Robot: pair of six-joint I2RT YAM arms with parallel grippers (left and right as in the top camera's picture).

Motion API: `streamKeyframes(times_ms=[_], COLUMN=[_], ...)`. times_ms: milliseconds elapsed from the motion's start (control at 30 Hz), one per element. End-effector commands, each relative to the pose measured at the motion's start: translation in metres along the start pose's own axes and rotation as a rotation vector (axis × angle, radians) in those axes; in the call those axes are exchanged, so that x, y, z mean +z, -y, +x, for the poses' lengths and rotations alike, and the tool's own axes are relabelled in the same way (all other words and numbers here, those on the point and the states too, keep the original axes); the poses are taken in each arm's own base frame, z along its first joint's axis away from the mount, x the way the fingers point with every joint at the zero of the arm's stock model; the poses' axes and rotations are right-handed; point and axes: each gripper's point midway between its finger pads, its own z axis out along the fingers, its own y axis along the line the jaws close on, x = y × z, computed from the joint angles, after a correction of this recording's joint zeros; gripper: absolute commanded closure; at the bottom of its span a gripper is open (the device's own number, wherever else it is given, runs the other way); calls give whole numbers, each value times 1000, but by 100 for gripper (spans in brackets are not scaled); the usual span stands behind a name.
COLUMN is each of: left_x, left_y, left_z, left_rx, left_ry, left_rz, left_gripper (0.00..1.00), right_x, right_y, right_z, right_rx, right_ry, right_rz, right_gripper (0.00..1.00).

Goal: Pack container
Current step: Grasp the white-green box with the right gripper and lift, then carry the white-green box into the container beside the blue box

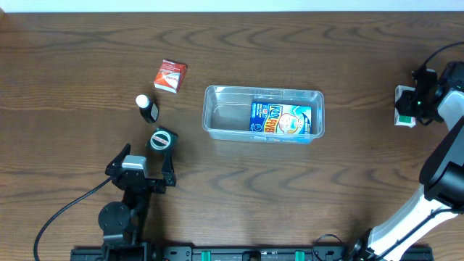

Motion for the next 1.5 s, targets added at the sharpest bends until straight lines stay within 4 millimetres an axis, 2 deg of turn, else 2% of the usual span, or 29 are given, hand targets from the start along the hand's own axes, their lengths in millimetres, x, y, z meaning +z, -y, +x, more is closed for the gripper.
streamKeyframes(times_ms=[0,67,167,267,333,433,533,667,733,833,933,967,1133,1200,1300,1467], left_x=[1,1,1,1,1,1,1,1,1,1,1,1,1,1,1,1], left_y=[1,1,1,1,2,1,2,1,1,1,1,2,1,1,1,1], left_z=[17,17,17,17,17,17,17,17,17,17,17,17,17,17,17,17], left_rx=[-17,-17,-17,-17,-17,-17,-17,-17,-17,-17,-17,-17,-17,-17,-17,-17], left_ry=[-49,-49,-49,-49,-49,-49,-49,-49,-49,-49,-49,-49,-49,-49,-49,-49], left_rz=[10,10,10,10,11,10,11,10,10,10,10,11,10,10,10,10], left_gripper=[2,2,2,2,2,2,2,2,2,2,2,2,2,2,2,2], right_x=[6,6,4,-4,-17,-45,-89,-146,-167,-189,-192,-189,-175,-174,-171,-160], right_y=[-7,-8,-14,-34,-52,-86,-137,-213,-247,-299,-335,-342,-364,-369,-372,-366], right_z=[6,7,5,-7,-21,-47,-72,-80,-74,-50,-24,-16,31,47,60,74], right_rx=[91,109,148,126,97,15,-155,-493,-661,-916,-1077,-1110,-1300,-1363,-1396,-1414], right_ry=[-29,-35,-31,2,45,132,245,387,432,465,432,408,265,223,189,143], right_rz=[-19,-21,-38,-101,-154,-244,-363,-455,-476,-517,-530,-518,-482,-490,-507,-524], right_gripper=[81,84,83,83,83,84,88,94,93,90,88,88,99,99,99,99])
